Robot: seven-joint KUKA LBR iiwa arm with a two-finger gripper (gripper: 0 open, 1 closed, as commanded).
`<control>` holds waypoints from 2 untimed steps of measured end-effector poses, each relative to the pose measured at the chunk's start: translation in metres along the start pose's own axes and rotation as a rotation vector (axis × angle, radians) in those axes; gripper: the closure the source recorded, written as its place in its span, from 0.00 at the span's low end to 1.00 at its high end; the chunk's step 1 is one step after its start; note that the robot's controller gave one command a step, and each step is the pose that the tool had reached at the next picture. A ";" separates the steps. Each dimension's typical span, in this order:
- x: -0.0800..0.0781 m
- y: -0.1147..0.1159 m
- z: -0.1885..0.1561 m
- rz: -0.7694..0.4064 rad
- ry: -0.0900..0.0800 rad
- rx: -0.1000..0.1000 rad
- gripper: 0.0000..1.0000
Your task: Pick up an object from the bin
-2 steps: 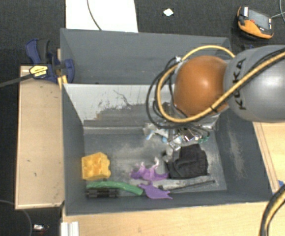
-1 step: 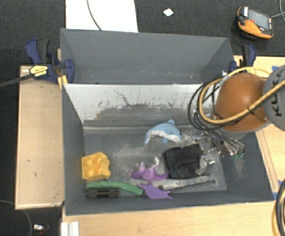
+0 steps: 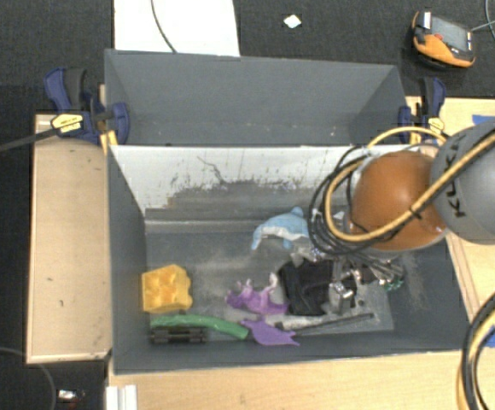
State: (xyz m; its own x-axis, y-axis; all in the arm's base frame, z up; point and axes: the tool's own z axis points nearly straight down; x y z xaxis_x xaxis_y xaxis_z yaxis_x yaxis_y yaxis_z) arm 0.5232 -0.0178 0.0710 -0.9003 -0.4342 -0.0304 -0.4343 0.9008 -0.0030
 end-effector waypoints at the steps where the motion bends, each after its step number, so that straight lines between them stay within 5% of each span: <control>1: -0.010 -0.031 -0.002 0.138 0.021 0.004 1.00; 2: -0.010 -0.031 -0.002 0.138 0.021 0.004 1.00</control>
Offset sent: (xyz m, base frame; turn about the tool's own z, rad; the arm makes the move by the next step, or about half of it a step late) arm 0.0000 0.0000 0.0000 0.0000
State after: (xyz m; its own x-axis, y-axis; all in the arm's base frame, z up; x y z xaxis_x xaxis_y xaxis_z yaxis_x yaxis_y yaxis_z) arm 0.5459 -0.0412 0.0731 -0.9520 -0.3058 -0.0102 -0.3058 0.9521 -0.0038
